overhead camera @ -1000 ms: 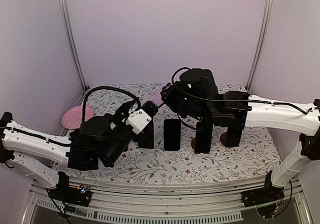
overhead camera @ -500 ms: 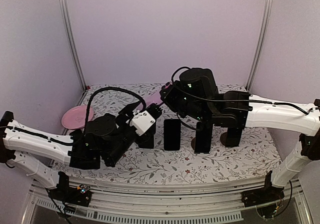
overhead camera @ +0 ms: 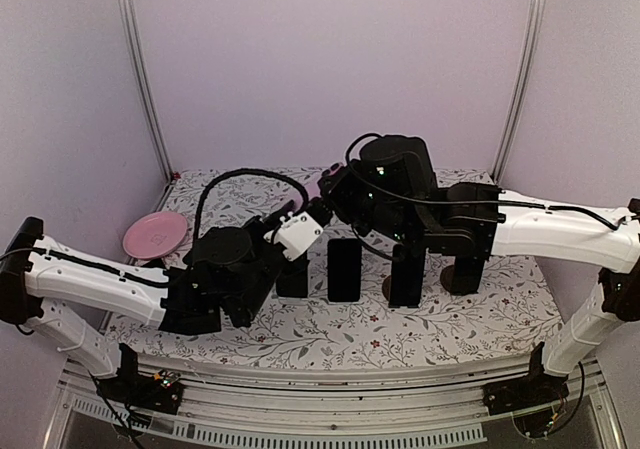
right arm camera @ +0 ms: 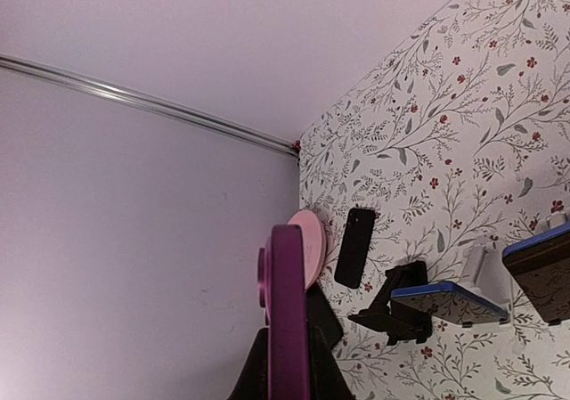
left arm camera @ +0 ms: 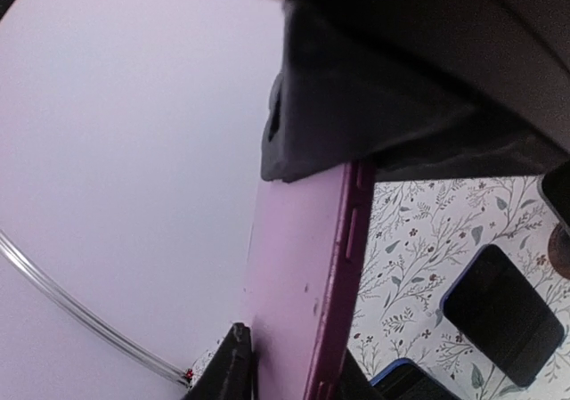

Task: Place the phone on the phone stand
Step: Pass from the right arm to the left

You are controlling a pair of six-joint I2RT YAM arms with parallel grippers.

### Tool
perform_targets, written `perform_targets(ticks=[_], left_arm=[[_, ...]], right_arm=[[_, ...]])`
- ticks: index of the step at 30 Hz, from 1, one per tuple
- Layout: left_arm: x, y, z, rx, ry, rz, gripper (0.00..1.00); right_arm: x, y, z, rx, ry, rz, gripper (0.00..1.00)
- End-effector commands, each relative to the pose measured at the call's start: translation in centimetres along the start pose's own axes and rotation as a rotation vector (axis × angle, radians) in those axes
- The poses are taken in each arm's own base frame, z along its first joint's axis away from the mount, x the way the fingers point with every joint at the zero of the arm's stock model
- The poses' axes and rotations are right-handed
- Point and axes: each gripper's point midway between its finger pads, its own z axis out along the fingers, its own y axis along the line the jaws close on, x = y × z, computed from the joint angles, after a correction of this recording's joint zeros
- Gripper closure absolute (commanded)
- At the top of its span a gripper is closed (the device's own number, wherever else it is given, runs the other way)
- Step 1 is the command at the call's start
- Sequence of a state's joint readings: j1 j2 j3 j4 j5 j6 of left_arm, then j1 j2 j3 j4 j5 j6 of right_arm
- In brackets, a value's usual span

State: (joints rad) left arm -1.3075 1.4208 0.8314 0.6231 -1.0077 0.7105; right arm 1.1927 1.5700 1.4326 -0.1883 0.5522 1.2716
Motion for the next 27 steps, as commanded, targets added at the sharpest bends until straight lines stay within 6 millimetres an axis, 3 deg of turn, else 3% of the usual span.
perform_targets(ticks=[1,3,6,13,18,21,27], left_arm=[[-0.9,2.6,0.6,-0.081,-0.005,-0.089,0.88],[-0.8,2.7,0.6,-0.079,-0.005,-0.101,0.99],[-0.6,2.9,0.5,-0.073,-0.006,-0.139,1.0],[0.3,3.5,-0.1,0.081,-0.026,-0.393,1.0],[2.0,4.3,-0.8,0.232,-0.043,-0.62,1.0],[2.9,4.5,-1.7,0.341,-0.076,-0.756,1.0],[3.8,4.8,-3.6,0.534,-0.176,-0.941,1.0]], right_arm=[[-1.0,2.0,-1.3,-0.068,-0.009,0.048,0.98],[-0.8,2.0,-1.3,-0.073,-0.003,0.048,0.97],[-0.6,2.4,-1.4,-0.102,0.005,0.025,0.89],[-0.5,4.2,-2.3,-0.248,0.004,-0.137,0.31],[0.3,6.4,-2.8,-0.353,0.015,-0.345,0.07],[1.1,7.2,-2.4,-0.378,0.033,-0.44,0.0],[2.7,8.4,-1.2,-0.398,0.07,-0.547,0.01]])
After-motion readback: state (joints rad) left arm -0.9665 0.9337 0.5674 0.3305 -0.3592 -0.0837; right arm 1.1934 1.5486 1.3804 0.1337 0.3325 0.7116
